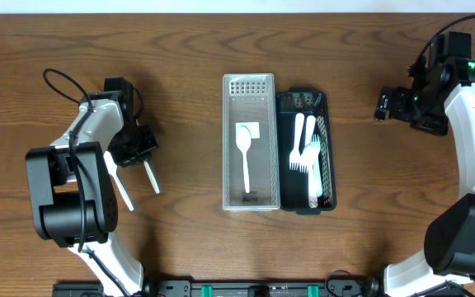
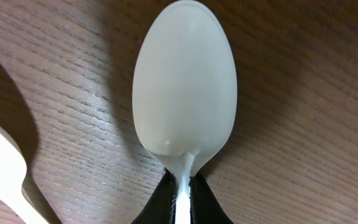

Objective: Pack container
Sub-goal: 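Return left gripper and grasp a second white spoon, then lower the second spoon into the silver caddy and release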

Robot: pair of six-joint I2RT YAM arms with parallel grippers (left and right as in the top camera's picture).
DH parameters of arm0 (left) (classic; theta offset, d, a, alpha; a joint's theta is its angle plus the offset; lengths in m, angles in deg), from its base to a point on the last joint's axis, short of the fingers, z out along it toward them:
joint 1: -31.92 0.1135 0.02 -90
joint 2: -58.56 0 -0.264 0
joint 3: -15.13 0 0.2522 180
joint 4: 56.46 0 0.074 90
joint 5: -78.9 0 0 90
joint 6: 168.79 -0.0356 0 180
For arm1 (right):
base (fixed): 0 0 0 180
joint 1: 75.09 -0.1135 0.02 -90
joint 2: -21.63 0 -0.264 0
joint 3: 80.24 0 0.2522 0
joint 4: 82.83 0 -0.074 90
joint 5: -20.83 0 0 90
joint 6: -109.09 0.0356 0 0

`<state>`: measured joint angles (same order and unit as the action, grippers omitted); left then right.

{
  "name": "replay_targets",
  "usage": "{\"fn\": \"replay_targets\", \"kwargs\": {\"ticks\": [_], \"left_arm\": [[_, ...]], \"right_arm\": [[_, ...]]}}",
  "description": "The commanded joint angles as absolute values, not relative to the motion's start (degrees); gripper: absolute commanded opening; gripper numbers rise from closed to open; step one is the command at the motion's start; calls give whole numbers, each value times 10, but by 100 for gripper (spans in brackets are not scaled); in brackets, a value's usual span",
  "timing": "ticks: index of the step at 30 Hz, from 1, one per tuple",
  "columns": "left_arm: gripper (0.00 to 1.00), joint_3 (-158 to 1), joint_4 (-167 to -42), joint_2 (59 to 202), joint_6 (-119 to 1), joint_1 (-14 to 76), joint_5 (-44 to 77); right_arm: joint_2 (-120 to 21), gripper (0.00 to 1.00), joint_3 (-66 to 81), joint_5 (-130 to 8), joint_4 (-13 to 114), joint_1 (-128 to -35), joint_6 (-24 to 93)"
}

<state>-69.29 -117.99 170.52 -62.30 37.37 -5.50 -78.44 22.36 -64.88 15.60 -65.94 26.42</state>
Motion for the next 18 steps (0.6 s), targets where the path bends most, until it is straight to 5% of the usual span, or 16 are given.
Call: {"fn": "replay_targets", "kwargs": {"ticks": [1, 8, 18], "left_arm": [[6, -701, -1200, 1696, -627, 368, -59], [6, -736, -1248, 1580, -637, 297, -59], [6, -751, -1209, 1418, -636, 79, -59]], "right_arm": [[-785, 99, 222, -646, 158, -663, 258], [-785, 99, 222, -646, 157, -663, 259], [-785, 99, 222, -646, 157, -663, 259]]}}
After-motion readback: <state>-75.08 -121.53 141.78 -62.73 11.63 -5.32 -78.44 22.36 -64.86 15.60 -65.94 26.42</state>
